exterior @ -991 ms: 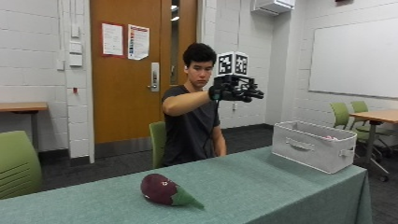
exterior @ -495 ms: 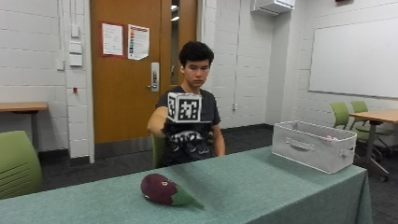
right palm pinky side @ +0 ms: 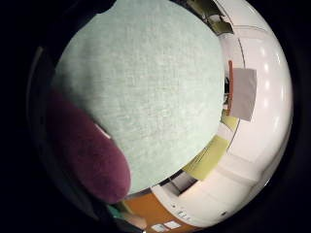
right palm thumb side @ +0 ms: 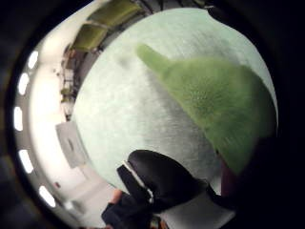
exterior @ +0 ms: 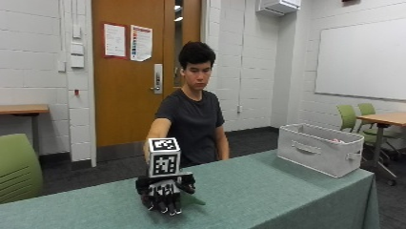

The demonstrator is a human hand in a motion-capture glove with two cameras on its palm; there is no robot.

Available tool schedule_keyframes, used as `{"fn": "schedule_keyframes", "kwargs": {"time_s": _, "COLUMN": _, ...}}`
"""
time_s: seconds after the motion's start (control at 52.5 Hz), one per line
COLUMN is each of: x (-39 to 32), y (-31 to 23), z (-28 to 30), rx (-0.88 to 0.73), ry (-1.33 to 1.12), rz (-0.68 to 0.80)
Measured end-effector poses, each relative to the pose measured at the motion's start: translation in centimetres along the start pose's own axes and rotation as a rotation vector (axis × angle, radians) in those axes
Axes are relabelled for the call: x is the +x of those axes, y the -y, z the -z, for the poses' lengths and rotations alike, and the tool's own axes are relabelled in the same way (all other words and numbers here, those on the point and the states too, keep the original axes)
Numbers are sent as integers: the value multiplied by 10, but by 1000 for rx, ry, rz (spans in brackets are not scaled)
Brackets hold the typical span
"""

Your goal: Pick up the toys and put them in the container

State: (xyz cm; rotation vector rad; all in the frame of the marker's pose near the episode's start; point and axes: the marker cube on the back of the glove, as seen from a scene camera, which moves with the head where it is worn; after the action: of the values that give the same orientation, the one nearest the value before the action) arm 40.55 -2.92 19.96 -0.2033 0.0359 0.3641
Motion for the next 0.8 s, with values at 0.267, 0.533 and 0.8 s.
{"fn": "schedule_keyframes", "kwargs": {"time_s": 0.267, "x": 9, "y": 5, "z": -17, "rx": -11, "ry": 86, "rz": 1}}
{"fn": "schedule_keyframes", "kwargs": {"time_s": 0.533, "x": -5, "y": -5, "z": -4, "rx": 71, "ry": 56, "rz": 26}}
{"fn": "schedule_keyframes", "kwargs": {"time_s": 0.8, "x": -48, "y": -25, "z": 27, "rx": 171, "ry": -98, "rz": 88}}
